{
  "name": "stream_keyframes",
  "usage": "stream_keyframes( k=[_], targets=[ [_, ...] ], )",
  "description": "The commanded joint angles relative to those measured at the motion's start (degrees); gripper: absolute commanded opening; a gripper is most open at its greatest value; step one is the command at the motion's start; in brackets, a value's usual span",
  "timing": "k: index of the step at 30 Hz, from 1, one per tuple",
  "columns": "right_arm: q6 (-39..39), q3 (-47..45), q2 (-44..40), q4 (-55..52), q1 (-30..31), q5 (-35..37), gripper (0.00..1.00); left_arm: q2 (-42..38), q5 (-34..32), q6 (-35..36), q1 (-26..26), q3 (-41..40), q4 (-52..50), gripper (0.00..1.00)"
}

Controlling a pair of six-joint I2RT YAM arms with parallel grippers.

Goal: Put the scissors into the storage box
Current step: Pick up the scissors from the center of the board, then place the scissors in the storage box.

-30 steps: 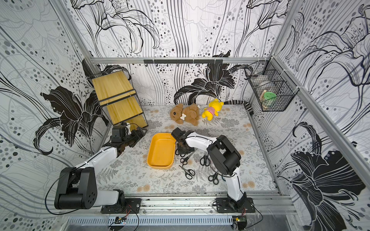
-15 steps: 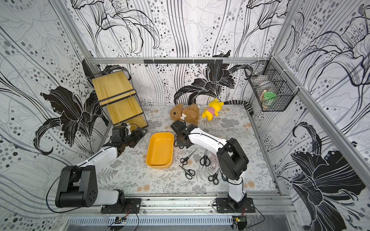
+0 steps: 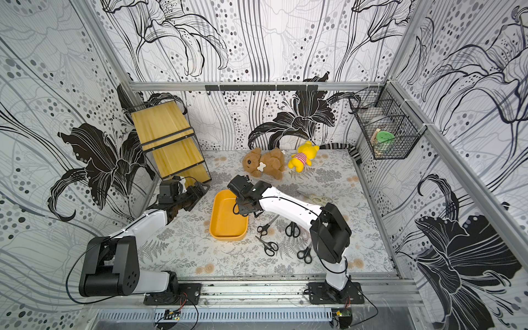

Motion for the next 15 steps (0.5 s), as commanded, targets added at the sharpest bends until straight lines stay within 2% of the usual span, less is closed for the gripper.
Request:
stream_keyframes(
  k=[1,15],
  targets=[
    [-1.71,3.16,3.75,1.11,3.17,-0.02,0.00,-0.40,0.79,-0.17,0.53,-0.65,2.48,0.96],
    [-2.67,3.09,10.19,6.06,5.99,-4.15,0.00,-0.93,0.63,-0.41,1.69,-0.80,2.46,0.96]
  ],
)
